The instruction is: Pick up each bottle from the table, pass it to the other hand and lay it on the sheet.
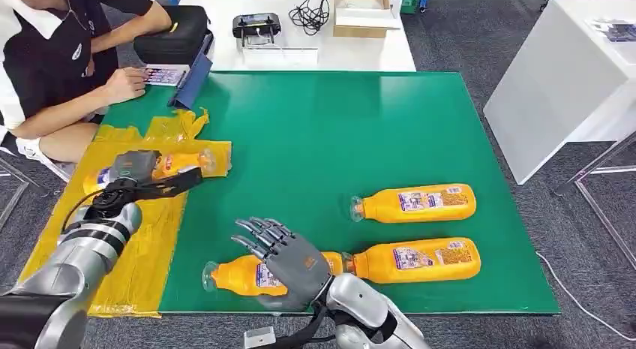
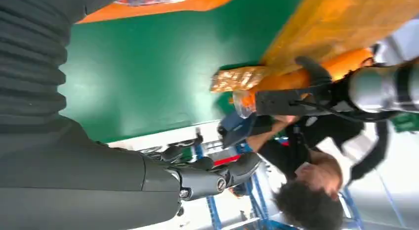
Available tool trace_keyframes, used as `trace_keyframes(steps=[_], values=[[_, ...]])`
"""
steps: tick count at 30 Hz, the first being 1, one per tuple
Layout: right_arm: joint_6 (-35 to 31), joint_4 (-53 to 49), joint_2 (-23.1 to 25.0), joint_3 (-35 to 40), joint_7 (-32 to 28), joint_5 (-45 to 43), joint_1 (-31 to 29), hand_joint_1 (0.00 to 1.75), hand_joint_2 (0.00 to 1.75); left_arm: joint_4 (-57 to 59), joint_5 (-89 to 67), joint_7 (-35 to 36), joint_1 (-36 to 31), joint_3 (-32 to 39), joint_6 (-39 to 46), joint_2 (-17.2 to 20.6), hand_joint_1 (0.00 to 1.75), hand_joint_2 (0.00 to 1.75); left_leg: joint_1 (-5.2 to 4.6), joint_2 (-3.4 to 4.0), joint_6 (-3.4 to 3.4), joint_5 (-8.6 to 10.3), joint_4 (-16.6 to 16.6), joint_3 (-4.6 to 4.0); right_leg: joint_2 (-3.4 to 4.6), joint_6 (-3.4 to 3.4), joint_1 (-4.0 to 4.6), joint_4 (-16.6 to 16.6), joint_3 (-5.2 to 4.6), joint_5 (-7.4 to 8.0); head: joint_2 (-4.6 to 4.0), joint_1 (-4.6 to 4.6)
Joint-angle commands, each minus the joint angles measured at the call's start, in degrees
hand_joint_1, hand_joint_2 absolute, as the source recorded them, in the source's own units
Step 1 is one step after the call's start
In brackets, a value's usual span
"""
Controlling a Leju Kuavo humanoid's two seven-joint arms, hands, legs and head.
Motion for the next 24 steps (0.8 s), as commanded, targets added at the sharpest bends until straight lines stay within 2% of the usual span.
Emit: trace_keyframes(steps=[1,8,12,16,18,19,20,21,23,24], values=[[-1.39,8.51,-1.35,-0.08,4.52,4.27,-2.63,0.00,1.75,-0.65,1.73,0.80,3.46,-1.78,-0.10,-5.00,0.00,1.75,0.01,-0.08,-0.04,-0.05,-0.11,0.30,-0.06,-0.01,0.01,-0.13,0.34,-0.07,0.00,0.02],[-0.34,11.94,0.03,-0.77,6.85,6.19,-3.63,0.00,1.75,1.31,0.94,4.47,4.57,-3.85,2.00,-4.46,0.00,1.75,-0.01,0.05,-0.03,-0.01,-0.08,0.18,0.07,-0.01,-0.02,-0.07,0.17,0.00,0.00,0.02],[0.19,13.68,0.49,-0.78,7.20,6.37,-4.04,0.00,1.75,2.26,0.67,5.10,5.03,-4.13,2.65,-4.58,0.00,1.75,0.02,0.06,-0.07,-0.06,-0.14,0.41,0.10,-0.03,0.01,-0.14,0.41,-0.04,0.00,0.02],[0.69,15.37,0.85,-0.91,7.68,6.43,-4.27,0.00,1.75,2.22,1.34,4.37,5.67,-3.68,3.57,-5.02,0.00,1.75,0.00,0.05,-0.06,-0.03,-0.12,0.34,0.09,-0.02,-0.01,-0.11,0.35,-0.03,0.00,0.02],[1.11,16.58,1.11,-1.47,8.19,6.20,-4.29,0.00,1.75,0.41,4.72,0.91,6.59,-1.78,4.91,-6.00,0.00,1.75,-0.02,0.02,-0.04,-0.01,-0.10,0.25,0.06,-0.01,-0.03,-0.07,0.26,-0.02,0.00,0.00],[0.51,16.94,1.20,-2.91,9.36,5.74,-3.72,0.00,1.75,-4.62,13.14,-8.73,8.69,1.58,5.88,-7.91,0.00,1.75,-0.01,0.04,-0.06,-0.03,-0.14,0.38,0.08,-0.02,-0.01,-0.12,0.39,-0.03,0.00,0.00],[0.00,17.15,1.08,-3.53,9.89,5.83,-3.36,0.00,1.75,-9.21,16.94,-12.72,11.05,1.72,5.28,-8.39,0.00,1.75,-0.01,-0.01,-0.05,-0.02,-0.12,0.35,0.03,-0.01,-0.01,-0.12,0.38,-0.03,0.00,0.02],[-0.13,17.21,0.88,-3.71,9.77,5.88,-3.27,0.00,1.75,-12.84,17.50,-11.27,12.74,0.93,4.52,-8.41,0.00,1.75,-0.01,-0.02,-0.05,-0.04,-0.16,0.44,0.03,-0.01,-0.02,-0.16,0.47,-0.05,0.00,0.00],[0.35,18.00,1.11,-5.05,10.59,5.59,-2.92,0.00,1.75,-27.27,26.88,-17.58,19.12,0.49,4.52,-9.84,0.00,1.75,-0.02,0.01,-0.03,-0.04,-0.12,0.33,0.05,0.00,-0.02,-0.12,0.35,-0.04,0.00,0.00],[0.32,18.46,1.22,-5.25,10.58,5.68,-2.97,0.00,1.75,-31.69,27.90,-15.83,20.90,-0.65,3.46,-9.96,0.00,1.75,-0.03,-0.09,-0.03,-0.06,-0.14,0.41,-0.04,0.01,-0.03,-0.16,0.46,-0.09,0.00,-0.02]])
